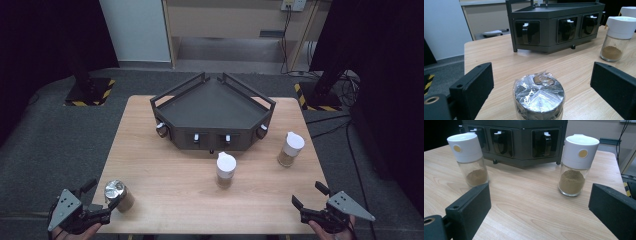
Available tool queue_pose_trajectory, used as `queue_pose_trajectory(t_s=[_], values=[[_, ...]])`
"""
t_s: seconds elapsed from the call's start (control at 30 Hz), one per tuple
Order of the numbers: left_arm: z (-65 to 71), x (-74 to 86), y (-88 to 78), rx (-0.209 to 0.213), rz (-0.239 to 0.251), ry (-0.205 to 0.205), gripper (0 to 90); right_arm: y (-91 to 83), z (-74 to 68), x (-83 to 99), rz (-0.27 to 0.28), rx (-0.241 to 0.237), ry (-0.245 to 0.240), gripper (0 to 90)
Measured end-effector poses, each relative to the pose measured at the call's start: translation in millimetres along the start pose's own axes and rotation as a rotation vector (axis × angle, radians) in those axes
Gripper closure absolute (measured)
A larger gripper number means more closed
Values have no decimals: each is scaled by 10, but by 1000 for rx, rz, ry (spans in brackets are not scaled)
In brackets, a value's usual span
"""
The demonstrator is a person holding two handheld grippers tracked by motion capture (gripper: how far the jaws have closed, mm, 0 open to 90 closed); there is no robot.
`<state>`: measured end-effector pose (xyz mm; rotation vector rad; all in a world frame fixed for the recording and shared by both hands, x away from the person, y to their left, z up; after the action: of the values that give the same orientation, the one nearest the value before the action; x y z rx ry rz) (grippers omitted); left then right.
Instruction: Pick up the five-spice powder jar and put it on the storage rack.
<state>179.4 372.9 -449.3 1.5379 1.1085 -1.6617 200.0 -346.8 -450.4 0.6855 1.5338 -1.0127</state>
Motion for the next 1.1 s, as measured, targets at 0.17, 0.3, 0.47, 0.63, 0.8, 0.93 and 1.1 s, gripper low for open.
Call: queue_pose_trajectory(t_s=[0.17,0.3,0.47,0.63,0.8,0.93,1.1], values=[[1,-3,0,2,2,-2,36,2,-1,1,-2,-2,1,42],[-9,-3,1,1,-1,-5,36,2,14,8,2,-10,10,41],[-16,-17,-11,-4,3,-6,36,4,19,10,6,-12,13,39],[-22,-24,-43,-8,12,-11,31,-8,18,9,10,-6,17,31],[-43,-31,-79,-17,19,-25,24,-9,23,10,10,-9,21,24],[-63,-48,-107,-2,22,-38,16,-1,12,6,7,-9,15,21],[-88,-87,-111,13,-7,-39,14,6,6,5,1,-7,14,22]])
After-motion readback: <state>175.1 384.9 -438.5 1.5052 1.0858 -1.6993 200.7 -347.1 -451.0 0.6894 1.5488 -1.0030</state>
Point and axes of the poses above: each handheld gripper's, and its own axes: y roughly forward along the jaws, x roughly out of its underside, z roughly to its right, the point moved 8 cm from there along y, roughly forward along the jaws, and after that the axes turned 4 degrees about z, right-handed, at the moved point
